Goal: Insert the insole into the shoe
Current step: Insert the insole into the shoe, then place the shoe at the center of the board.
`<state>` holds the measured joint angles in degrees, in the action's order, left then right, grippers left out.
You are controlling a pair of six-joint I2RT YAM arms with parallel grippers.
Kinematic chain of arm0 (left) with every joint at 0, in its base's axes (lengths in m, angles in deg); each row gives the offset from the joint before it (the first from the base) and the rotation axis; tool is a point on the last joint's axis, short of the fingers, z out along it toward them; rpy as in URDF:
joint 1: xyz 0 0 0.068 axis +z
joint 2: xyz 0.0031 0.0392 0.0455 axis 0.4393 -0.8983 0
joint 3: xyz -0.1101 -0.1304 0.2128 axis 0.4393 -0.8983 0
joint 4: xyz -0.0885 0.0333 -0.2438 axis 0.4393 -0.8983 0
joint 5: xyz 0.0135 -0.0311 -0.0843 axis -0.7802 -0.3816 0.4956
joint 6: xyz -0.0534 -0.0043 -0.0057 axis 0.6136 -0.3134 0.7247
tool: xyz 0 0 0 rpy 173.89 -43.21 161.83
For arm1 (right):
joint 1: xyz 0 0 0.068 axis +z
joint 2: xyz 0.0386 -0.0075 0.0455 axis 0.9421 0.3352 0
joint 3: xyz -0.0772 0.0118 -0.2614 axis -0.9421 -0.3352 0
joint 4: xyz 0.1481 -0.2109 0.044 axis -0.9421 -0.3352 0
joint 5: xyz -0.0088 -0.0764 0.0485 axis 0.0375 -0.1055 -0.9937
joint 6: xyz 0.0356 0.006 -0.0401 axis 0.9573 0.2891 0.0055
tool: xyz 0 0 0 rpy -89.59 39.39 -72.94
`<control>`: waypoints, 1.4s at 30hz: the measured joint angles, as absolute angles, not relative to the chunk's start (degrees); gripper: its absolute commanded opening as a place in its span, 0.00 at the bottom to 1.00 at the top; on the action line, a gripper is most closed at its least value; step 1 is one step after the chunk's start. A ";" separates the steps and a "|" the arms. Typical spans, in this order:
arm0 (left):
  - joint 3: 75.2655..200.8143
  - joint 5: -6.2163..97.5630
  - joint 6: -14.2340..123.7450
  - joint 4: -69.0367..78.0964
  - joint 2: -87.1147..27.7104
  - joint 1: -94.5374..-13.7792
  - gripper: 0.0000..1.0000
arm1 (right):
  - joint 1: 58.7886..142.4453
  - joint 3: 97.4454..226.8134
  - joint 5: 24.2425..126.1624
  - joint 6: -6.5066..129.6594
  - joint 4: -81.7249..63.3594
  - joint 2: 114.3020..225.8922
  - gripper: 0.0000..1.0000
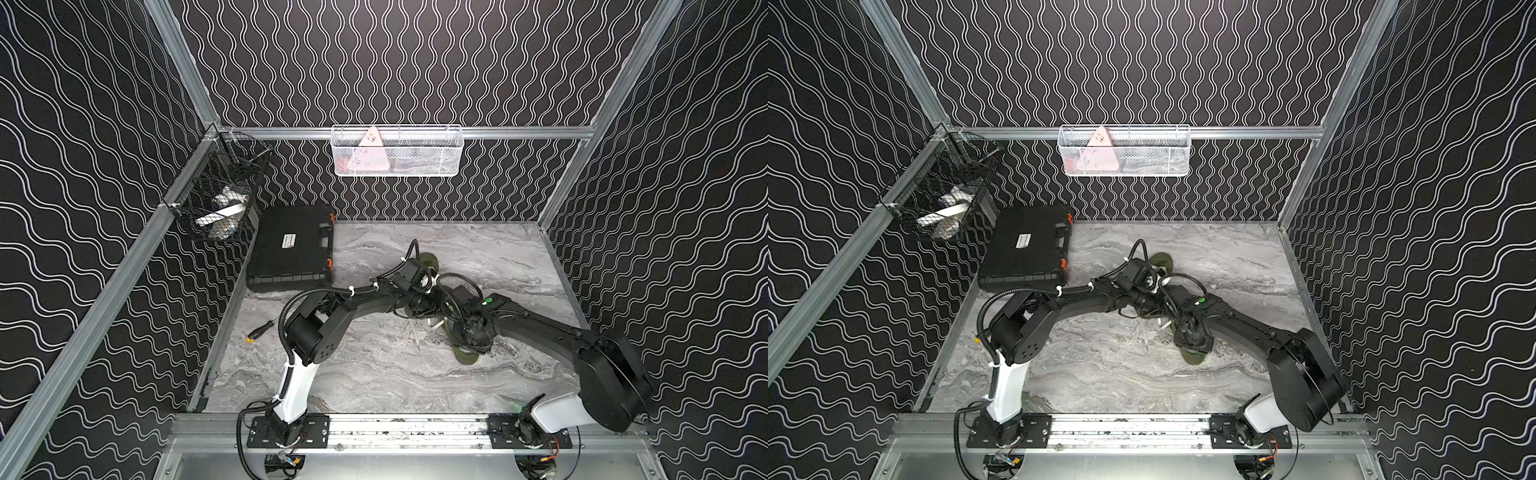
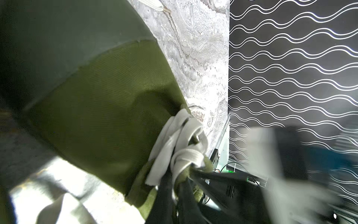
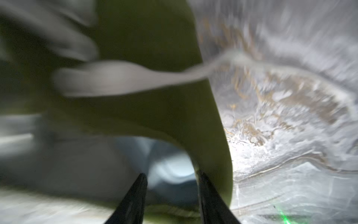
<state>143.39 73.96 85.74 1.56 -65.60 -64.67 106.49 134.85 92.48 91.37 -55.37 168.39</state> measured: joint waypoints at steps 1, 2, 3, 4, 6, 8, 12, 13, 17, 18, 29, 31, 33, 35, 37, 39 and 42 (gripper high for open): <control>143.39 73.58 85.72 1.36 -65.62 -64.71 0.00 | 106.12 134.85 91.96 91.33 -55.02 169.52 0.38; 143.46 73.56 85.70 1.43 -65.62 -64.71 0.00 | 105.92 135.16 91.61 91.30 -55.04 170.18 0.36; 143.59 73.56 85.68 1.34 -65.62 -64.69 0.00 | 105.94 136.18 91.45 91.26 -55.76 170.94 0.36; 143.78 73.65 85.68 1.34 -65.62 -64.69 0.00 | 106.14 137.45 91.56 91.28 -56.79 171.08 0.36; 143.81 73.65 85.68 1.43 -65.62 -64.71 0.00 | 106.60 139.75 91.80 91.26 -59.30 169.87 0.36; 143.81 73.72 85.68 1.52 -65.62 -64.69 0.00 | 106.75 142.02 92.90 91.30 -60.90 166.81 0.36; 143.81 73.76 85.70 1.87 -65.71 -64.71 0.00 | 106.45 137.87 93.68 91.89 -58.16 164.26 0.37; 143.81 73.80 85.70 1.87 -65.75 -64.71 0.00 | 105.90 135.61 92.92 92.14 -57.29 165.28 0.36; 143.81 73.87 85.70 1.69 -65.84 -64.78 0.00 | 103.12 133.67 89.07 92.35 -55.04 168.43 0.38; 143.81 73.87 85.70 1.85 -65.84 -64.78 0.00 | 103.50 134.85 89.38 92.35 -55.96 168.37 0.39; 143.76 73.91 85.85 2.28 -65.95 -64.78 0.00 | 101.77 132.21 88.74 93.23 -52.96 167.36 0.36; 143.78 73.89 85.83 2.17 -65.93 -64.78 0.00 | 102.23 134.41 88.90 93.03 -54.86 168.02 0.40; 143.76 73.89 85.85 2.04 -65.91 -64.76 0.00 | 103.12 136.25 89.77 92.99 -56.77 166.18 0.45; 143.63 73.89 85.85 2.17 -65.78 -64.76 0.00 | 103.43 137.78 90.78 92.81 -56.61 163.10 0.48; 143.59 73.89 85.85 2.28 -65.78 -64.78 0.00 | 103.10 137.71 92.17 92.77 -55.24 162.03 0.50; 143.57 73.89 85.85 2.30 -65.75 -64.78 0.00 | 101.81 136.66 92.46 92.29 -53.40 164.87 0.50; 143.50 73.89 85.83 2.02 -65.73 -64.82 0.00 | 99.12 136.45 90.78 90.85 -51.24 170.77 0.51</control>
